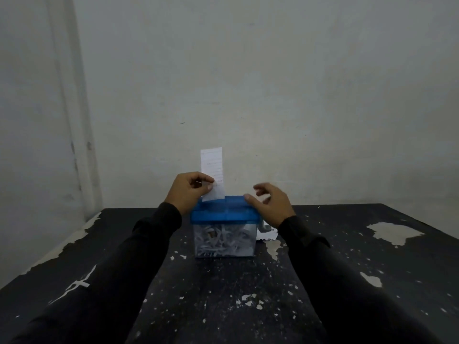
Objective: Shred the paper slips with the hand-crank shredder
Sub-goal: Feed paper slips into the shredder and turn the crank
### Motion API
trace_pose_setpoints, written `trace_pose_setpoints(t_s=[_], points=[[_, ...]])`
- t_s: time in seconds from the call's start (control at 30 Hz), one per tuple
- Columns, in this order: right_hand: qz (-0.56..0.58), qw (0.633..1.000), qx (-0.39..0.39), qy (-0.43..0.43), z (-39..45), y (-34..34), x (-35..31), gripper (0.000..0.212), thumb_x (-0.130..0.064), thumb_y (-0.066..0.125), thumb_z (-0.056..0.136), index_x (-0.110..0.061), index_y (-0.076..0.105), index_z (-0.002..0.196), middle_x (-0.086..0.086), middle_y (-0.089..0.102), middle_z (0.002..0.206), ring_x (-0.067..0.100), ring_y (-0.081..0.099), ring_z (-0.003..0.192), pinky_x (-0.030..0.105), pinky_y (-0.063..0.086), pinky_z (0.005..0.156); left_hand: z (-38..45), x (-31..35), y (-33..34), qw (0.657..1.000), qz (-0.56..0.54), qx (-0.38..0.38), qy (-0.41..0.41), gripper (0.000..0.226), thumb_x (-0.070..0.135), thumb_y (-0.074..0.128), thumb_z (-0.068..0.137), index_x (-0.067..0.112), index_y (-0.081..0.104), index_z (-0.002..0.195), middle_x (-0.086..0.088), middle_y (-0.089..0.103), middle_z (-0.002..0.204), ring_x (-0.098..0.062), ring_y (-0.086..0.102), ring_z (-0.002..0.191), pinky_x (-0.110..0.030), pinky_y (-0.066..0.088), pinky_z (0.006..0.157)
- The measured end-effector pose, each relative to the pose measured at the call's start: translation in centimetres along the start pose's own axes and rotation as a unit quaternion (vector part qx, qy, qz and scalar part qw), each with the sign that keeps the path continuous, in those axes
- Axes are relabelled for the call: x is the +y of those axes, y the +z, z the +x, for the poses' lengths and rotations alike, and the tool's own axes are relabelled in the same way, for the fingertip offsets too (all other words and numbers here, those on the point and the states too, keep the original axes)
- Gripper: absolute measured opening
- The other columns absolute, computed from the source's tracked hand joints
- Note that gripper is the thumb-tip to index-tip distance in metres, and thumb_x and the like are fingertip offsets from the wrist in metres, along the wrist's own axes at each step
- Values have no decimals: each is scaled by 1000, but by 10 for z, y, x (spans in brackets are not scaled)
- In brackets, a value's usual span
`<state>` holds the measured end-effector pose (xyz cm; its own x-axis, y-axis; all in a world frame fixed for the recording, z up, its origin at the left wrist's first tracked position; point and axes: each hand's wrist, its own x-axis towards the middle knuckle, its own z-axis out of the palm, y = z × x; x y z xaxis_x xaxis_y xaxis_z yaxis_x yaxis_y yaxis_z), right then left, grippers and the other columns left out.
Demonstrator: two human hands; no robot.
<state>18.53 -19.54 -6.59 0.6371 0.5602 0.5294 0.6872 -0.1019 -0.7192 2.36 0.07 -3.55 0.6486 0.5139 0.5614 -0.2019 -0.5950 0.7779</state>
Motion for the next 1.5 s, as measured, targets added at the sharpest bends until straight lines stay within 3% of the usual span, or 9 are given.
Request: trace_pose_setpoints(t_s=[0.13, 0.33, 0.5, 0.7, 0.87, 1.03, 1.2, 1.37, 1.5], points=[[4, 998, -58, 27, -14, -6, 17, 63, -65, 70, 81, -22, 63, 127, -1, 66, 111, 6, 64, 95, 11, 50, 64, -1, -5, 0, 1000, 13, -12, 4, 11, 6, 75, 90, 16, 75, 94, -1, 73, 101, -15, 70, 92, -17, 56, 80], [1, 993, -110, 51, -19, -5, 23, 105, -93, 63, 60, -27, 51, 140, 4, 66, 126, 16, 68, 103, 35, 63, 79, -1, -11, 2, 999, 38, -29, 15, 10, 9, 76, 90, 17, 76, 95, -2, 74, 101, -17, 71, 92, -19, 56, 81], [-29, 991, -118, 58, -16, -11, 13, 88, -77, 66, 70, -19, 55, 137, 4, 64, 124, 4, 63, 90, 15, 51, 61, 0, -13, 2, 998, 54, -39, 20, 11, 10, 77, 90, 20, 76, 94, 0, 74, 100, -15, 71, 88, -17, 55, 76], [31, 985, -124, 119, -11, -15, 4, 77, -56, 84, 73, -15, 55, 132, 11, 68, 96, 9, 63, 49, 27, 53, 48, -2, -17, 3, 996, 77, -38, 28, 20, 9, 78, 88, 17, 66, 101, -3, 70, 98, -13, 67, 87, -25, 58, 77], [9, 979, -141, 145, -7, -17, -1, 84, -62, 83, 69, -16, 54, 133, 11, 69, 103, 15, 70, 57, 29, 56, 51, -8, -23, 15, 996, 84, -32, -6, 82, 44, 88, 76, 18, 38, 136, 3, 58, 120, -14, 60, 103, -30, 55, 86], [-33, 974, -152, 165, -17, -15, 1, 104, -80, 71, 68, -1, 51, 133, 12, 72, 78, 21, 72, 59, 31, 55, 47, -11, -19, 24, 984, 139, -104, -37, 84, 79, 83, 52, 28, 71, 118, 8, 73, 113, -11, 69, 100, -28, 59, 87], [-146, 981, -56, 118, -22, -19, -20, 75, -79, 68, 72, -16, 53, 109, 0, 61, 91, 18, 64, 80, 33, 52, 59, -7, -16, 25, 984, 97, -134, -67, 74, 63, 90, 58, 27, 73, 120, 7, 74, 114, -9, 69, 98, -25, 57, 87], [195, 968, -3, 160, 4, -34, -40, 15, -19, 52, 98, -8, 49, 88, 4, 52, 65, 10, 42, 45, 20, 29, 43, -5, -19, 22, 984, 83, -136, -76, 91, 74, 89, 47, 27, 71, 123, 7, 74, 117, -12, 69, 102, -33, 56, 96], [225, 958, 1, 175, 27, -29, -25, 19, -6, 42, 97, -6, 50, 79, 6, 44, 60, 14, 32, 44, 27, 26, 47, -6, -18, 21, 984, 86, -140, -71, 92, 75, 87, 46, 26, 71, 122, 9, 74, 115, -10, 70, 100, -33, 57, 96]])
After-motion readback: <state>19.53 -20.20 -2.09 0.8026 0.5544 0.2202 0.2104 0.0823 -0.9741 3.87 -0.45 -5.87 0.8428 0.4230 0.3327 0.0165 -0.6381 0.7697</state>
